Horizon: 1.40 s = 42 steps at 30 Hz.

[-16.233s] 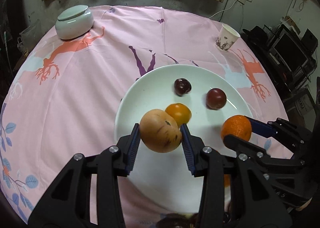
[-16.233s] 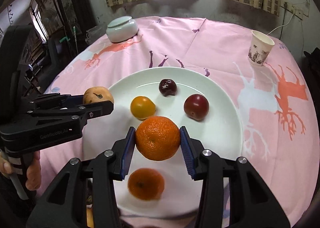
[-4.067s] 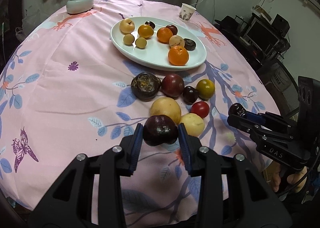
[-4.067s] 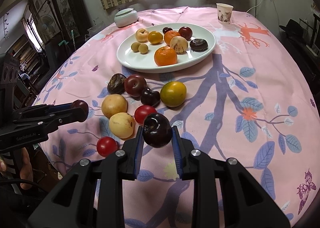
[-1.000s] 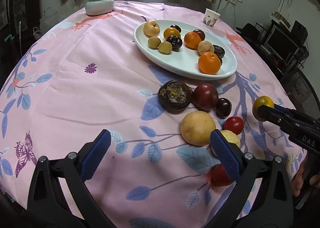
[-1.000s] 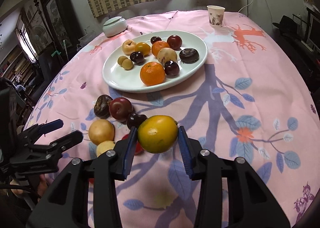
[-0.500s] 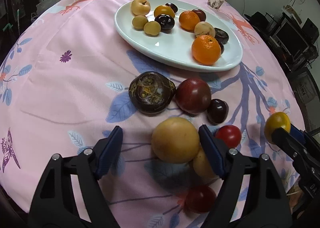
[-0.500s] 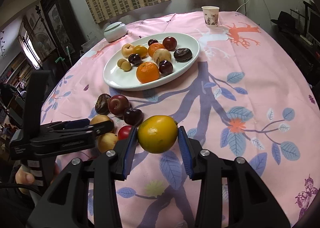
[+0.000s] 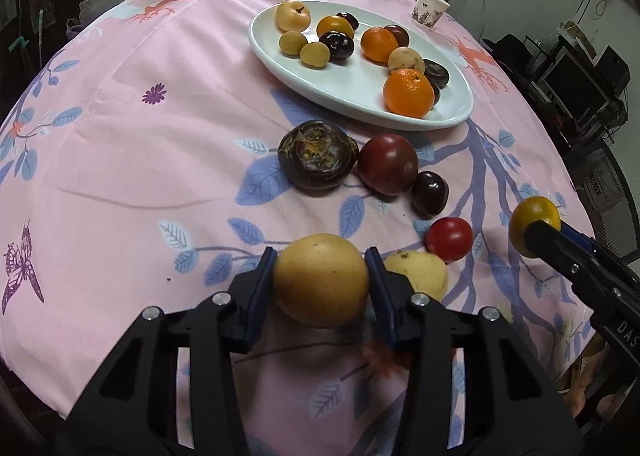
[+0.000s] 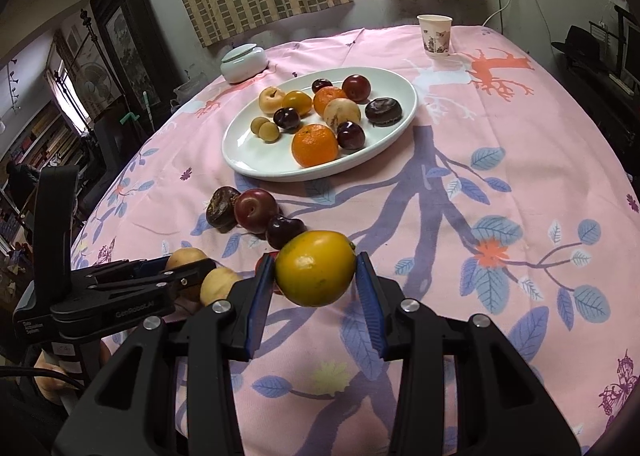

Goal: Organize fruits
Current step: 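Grasp a yellow-green tomato with the right tool while the left tool grasps a large pale pear, then carry both fruits onto the white plate and open both tools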

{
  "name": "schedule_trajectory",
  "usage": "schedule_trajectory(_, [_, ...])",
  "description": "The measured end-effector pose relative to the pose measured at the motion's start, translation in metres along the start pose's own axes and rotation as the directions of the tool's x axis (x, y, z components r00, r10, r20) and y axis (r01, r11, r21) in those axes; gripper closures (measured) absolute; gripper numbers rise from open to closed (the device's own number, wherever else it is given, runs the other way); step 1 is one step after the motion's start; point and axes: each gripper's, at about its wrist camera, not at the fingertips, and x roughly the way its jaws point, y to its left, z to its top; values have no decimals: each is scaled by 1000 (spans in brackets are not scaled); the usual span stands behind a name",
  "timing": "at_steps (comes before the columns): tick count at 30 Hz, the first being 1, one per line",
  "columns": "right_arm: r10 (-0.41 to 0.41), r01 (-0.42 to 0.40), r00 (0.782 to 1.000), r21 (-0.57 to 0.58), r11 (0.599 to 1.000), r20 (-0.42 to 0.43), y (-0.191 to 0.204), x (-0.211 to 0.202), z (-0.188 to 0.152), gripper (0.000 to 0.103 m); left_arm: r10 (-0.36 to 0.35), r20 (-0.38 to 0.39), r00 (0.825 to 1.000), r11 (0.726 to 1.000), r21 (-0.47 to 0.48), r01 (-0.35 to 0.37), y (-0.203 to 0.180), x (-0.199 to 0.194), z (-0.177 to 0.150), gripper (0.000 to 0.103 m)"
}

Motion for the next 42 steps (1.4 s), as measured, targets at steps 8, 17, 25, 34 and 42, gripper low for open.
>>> schedule_trajectory(8, [-10, 10, 1000, -20, 1000, 5, 13, -2, 2, 61, -20, 72, 997, 999, 34, 18, 1, -25, 0, 57])
schedule_trajectory(17, [-12, 12, 1000, -31, 999, 3, 21, -1, 4, 61, -34, 104, 994, 999, 24, 32, 9, -37, 10, 57])
schedule_trajectory(25, [-6, 6, 1000, -28, 1000, 4, 23, 1, 6, 61, -43, 125, 991, 998, 45, 37, 5, -41, 21, 57])
schedule_trajectory(34, [-45, 45, 999, -96, 994, 8, 16, 11, 52, 61, -63, 156, 986, 995, 84, 50, -11, -36, 73, 57])
schedule_trajectory(42, [-80, 79, 996, -53, 995, -29, -24, 61, 103, 61, -45, 155, 987, 993, 116, 27, -36, 9, 140, 57])
